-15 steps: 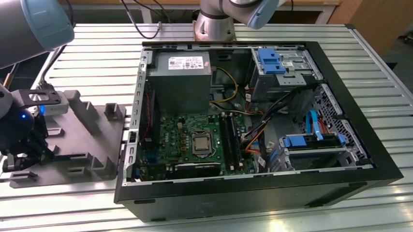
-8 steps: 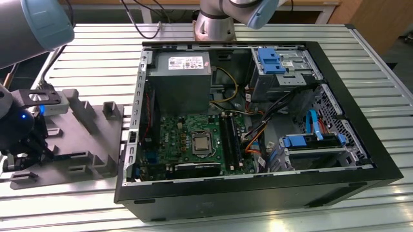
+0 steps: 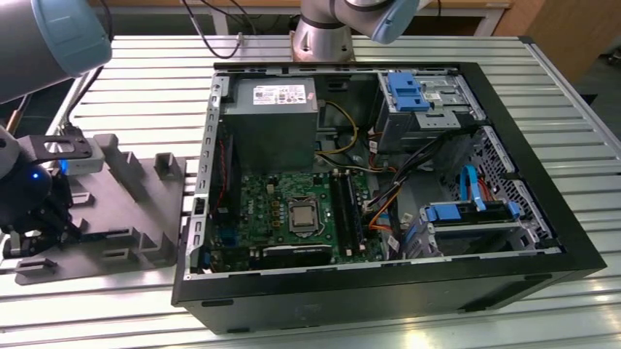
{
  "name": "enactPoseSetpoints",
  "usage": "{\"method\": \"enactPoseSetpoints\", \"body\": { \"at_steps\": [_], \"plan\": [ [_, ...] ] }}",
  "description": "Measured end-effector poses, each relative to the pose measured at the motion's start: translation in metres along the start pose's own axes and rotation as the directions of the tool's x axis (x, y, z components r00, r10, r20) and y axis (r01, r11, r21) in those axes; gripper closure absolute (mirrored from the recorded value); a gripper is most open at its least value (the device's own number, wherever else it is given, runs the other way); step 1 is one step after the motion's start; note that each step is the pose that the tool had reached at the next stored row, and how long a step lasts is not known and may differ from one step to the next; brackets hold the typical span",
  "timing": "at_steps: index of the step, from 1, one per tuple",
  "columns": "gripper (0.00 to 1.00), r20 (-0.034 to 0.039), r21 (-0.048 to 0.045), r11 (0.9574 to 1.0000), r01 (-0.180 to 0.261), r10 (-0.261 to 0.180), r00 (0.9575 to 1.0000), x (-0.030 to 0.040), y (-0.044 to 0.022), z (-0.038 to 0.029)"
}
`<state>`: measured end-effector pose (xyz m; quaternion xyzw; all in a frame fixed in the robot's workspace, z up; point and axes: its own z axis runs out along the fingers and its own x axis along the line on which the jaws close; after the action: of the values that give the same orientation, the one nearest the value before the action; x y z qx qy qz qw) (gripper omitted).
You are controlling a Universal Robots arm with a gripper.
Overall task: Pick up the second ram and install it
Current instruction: 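Pick up the second ram and move it above second insertion slot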
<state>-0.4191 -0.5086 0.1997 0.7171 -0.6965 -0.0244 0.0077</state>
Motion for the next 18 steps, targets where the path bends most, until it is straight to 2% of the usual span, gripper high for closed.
{"method": "enactPoseSetpoints", "body": {
  "at_steps": [6, 18],
  "plan": [
    [0.88, 0.0000, 0.0000, 1.0000, 0.000, 0.000, 1.0000, -0.0001, 0.0001, -0.0026],
    [0.88, 0.0000, 0.0000, 1.0000, 0.000, 0.000, 1.0000, -0.0004, 0.0008, -0.0164]
  ]
}}
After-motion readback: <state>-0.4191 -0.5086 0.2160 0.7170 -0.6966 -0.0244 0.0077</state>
